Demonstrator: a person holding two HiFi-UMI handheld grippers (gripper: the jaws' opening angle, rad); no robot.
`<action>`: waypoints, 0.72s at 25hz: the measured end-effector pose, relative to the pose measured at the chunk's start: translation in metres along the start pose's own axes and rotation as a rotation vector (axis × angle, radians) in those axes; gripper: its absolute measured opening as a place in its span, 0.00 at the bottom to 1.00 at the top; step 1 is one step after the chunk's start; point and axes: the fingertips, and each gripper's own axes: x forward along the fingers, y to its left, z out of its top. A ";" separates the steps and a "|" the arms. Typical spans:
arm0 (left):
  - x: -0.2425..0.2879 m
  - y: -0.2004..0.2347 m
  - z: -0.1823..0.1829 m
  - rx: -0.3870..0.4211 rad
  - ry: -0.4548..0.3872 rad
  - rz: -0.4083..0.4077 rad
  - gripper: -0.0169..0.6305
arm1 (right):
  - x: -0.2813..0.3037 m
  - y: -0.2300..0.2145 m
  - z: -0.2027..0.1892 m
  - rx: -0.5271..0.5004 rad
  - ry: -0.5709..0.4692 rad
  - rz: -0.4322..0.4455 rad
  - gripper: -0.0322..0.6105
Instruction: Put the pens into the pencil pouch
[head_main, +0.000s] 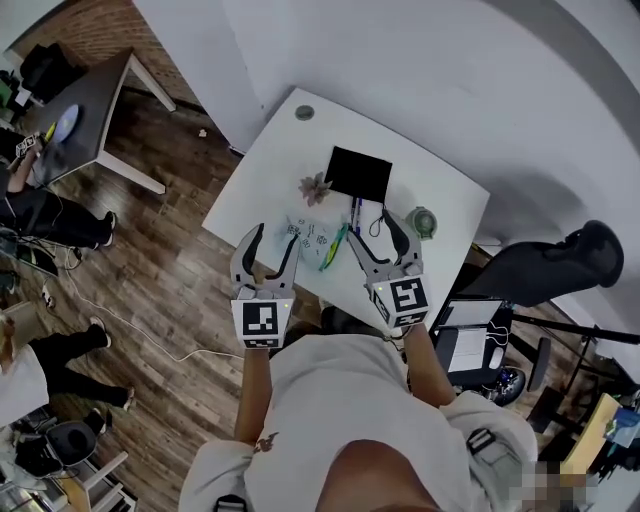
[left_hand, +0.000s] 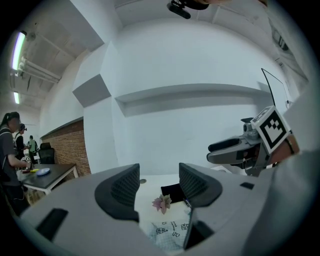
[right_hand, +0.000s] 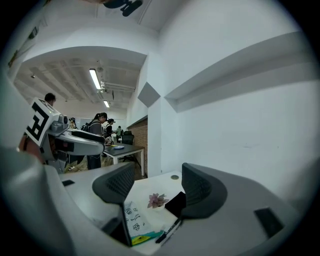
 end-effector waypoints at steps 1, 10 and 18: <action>0.005 0.001 -0.002 -0.001 0.006 -0.006 0.40 | 0.004 -0.003 -0.002 0.001 0.008 -0.006 0.51; 0.057 -0.011 -0.031 -0.019 0.080 -0.142 0.39 | 0.018 -0.038 -0.050 0.071 0.141 -0.114 0.47; 0.097 -0.028 -0.070 -0.009 0.152 -0.341 0.39 | 0.025 -0.043 -0.105 0.110 0.294 -0.211 0.46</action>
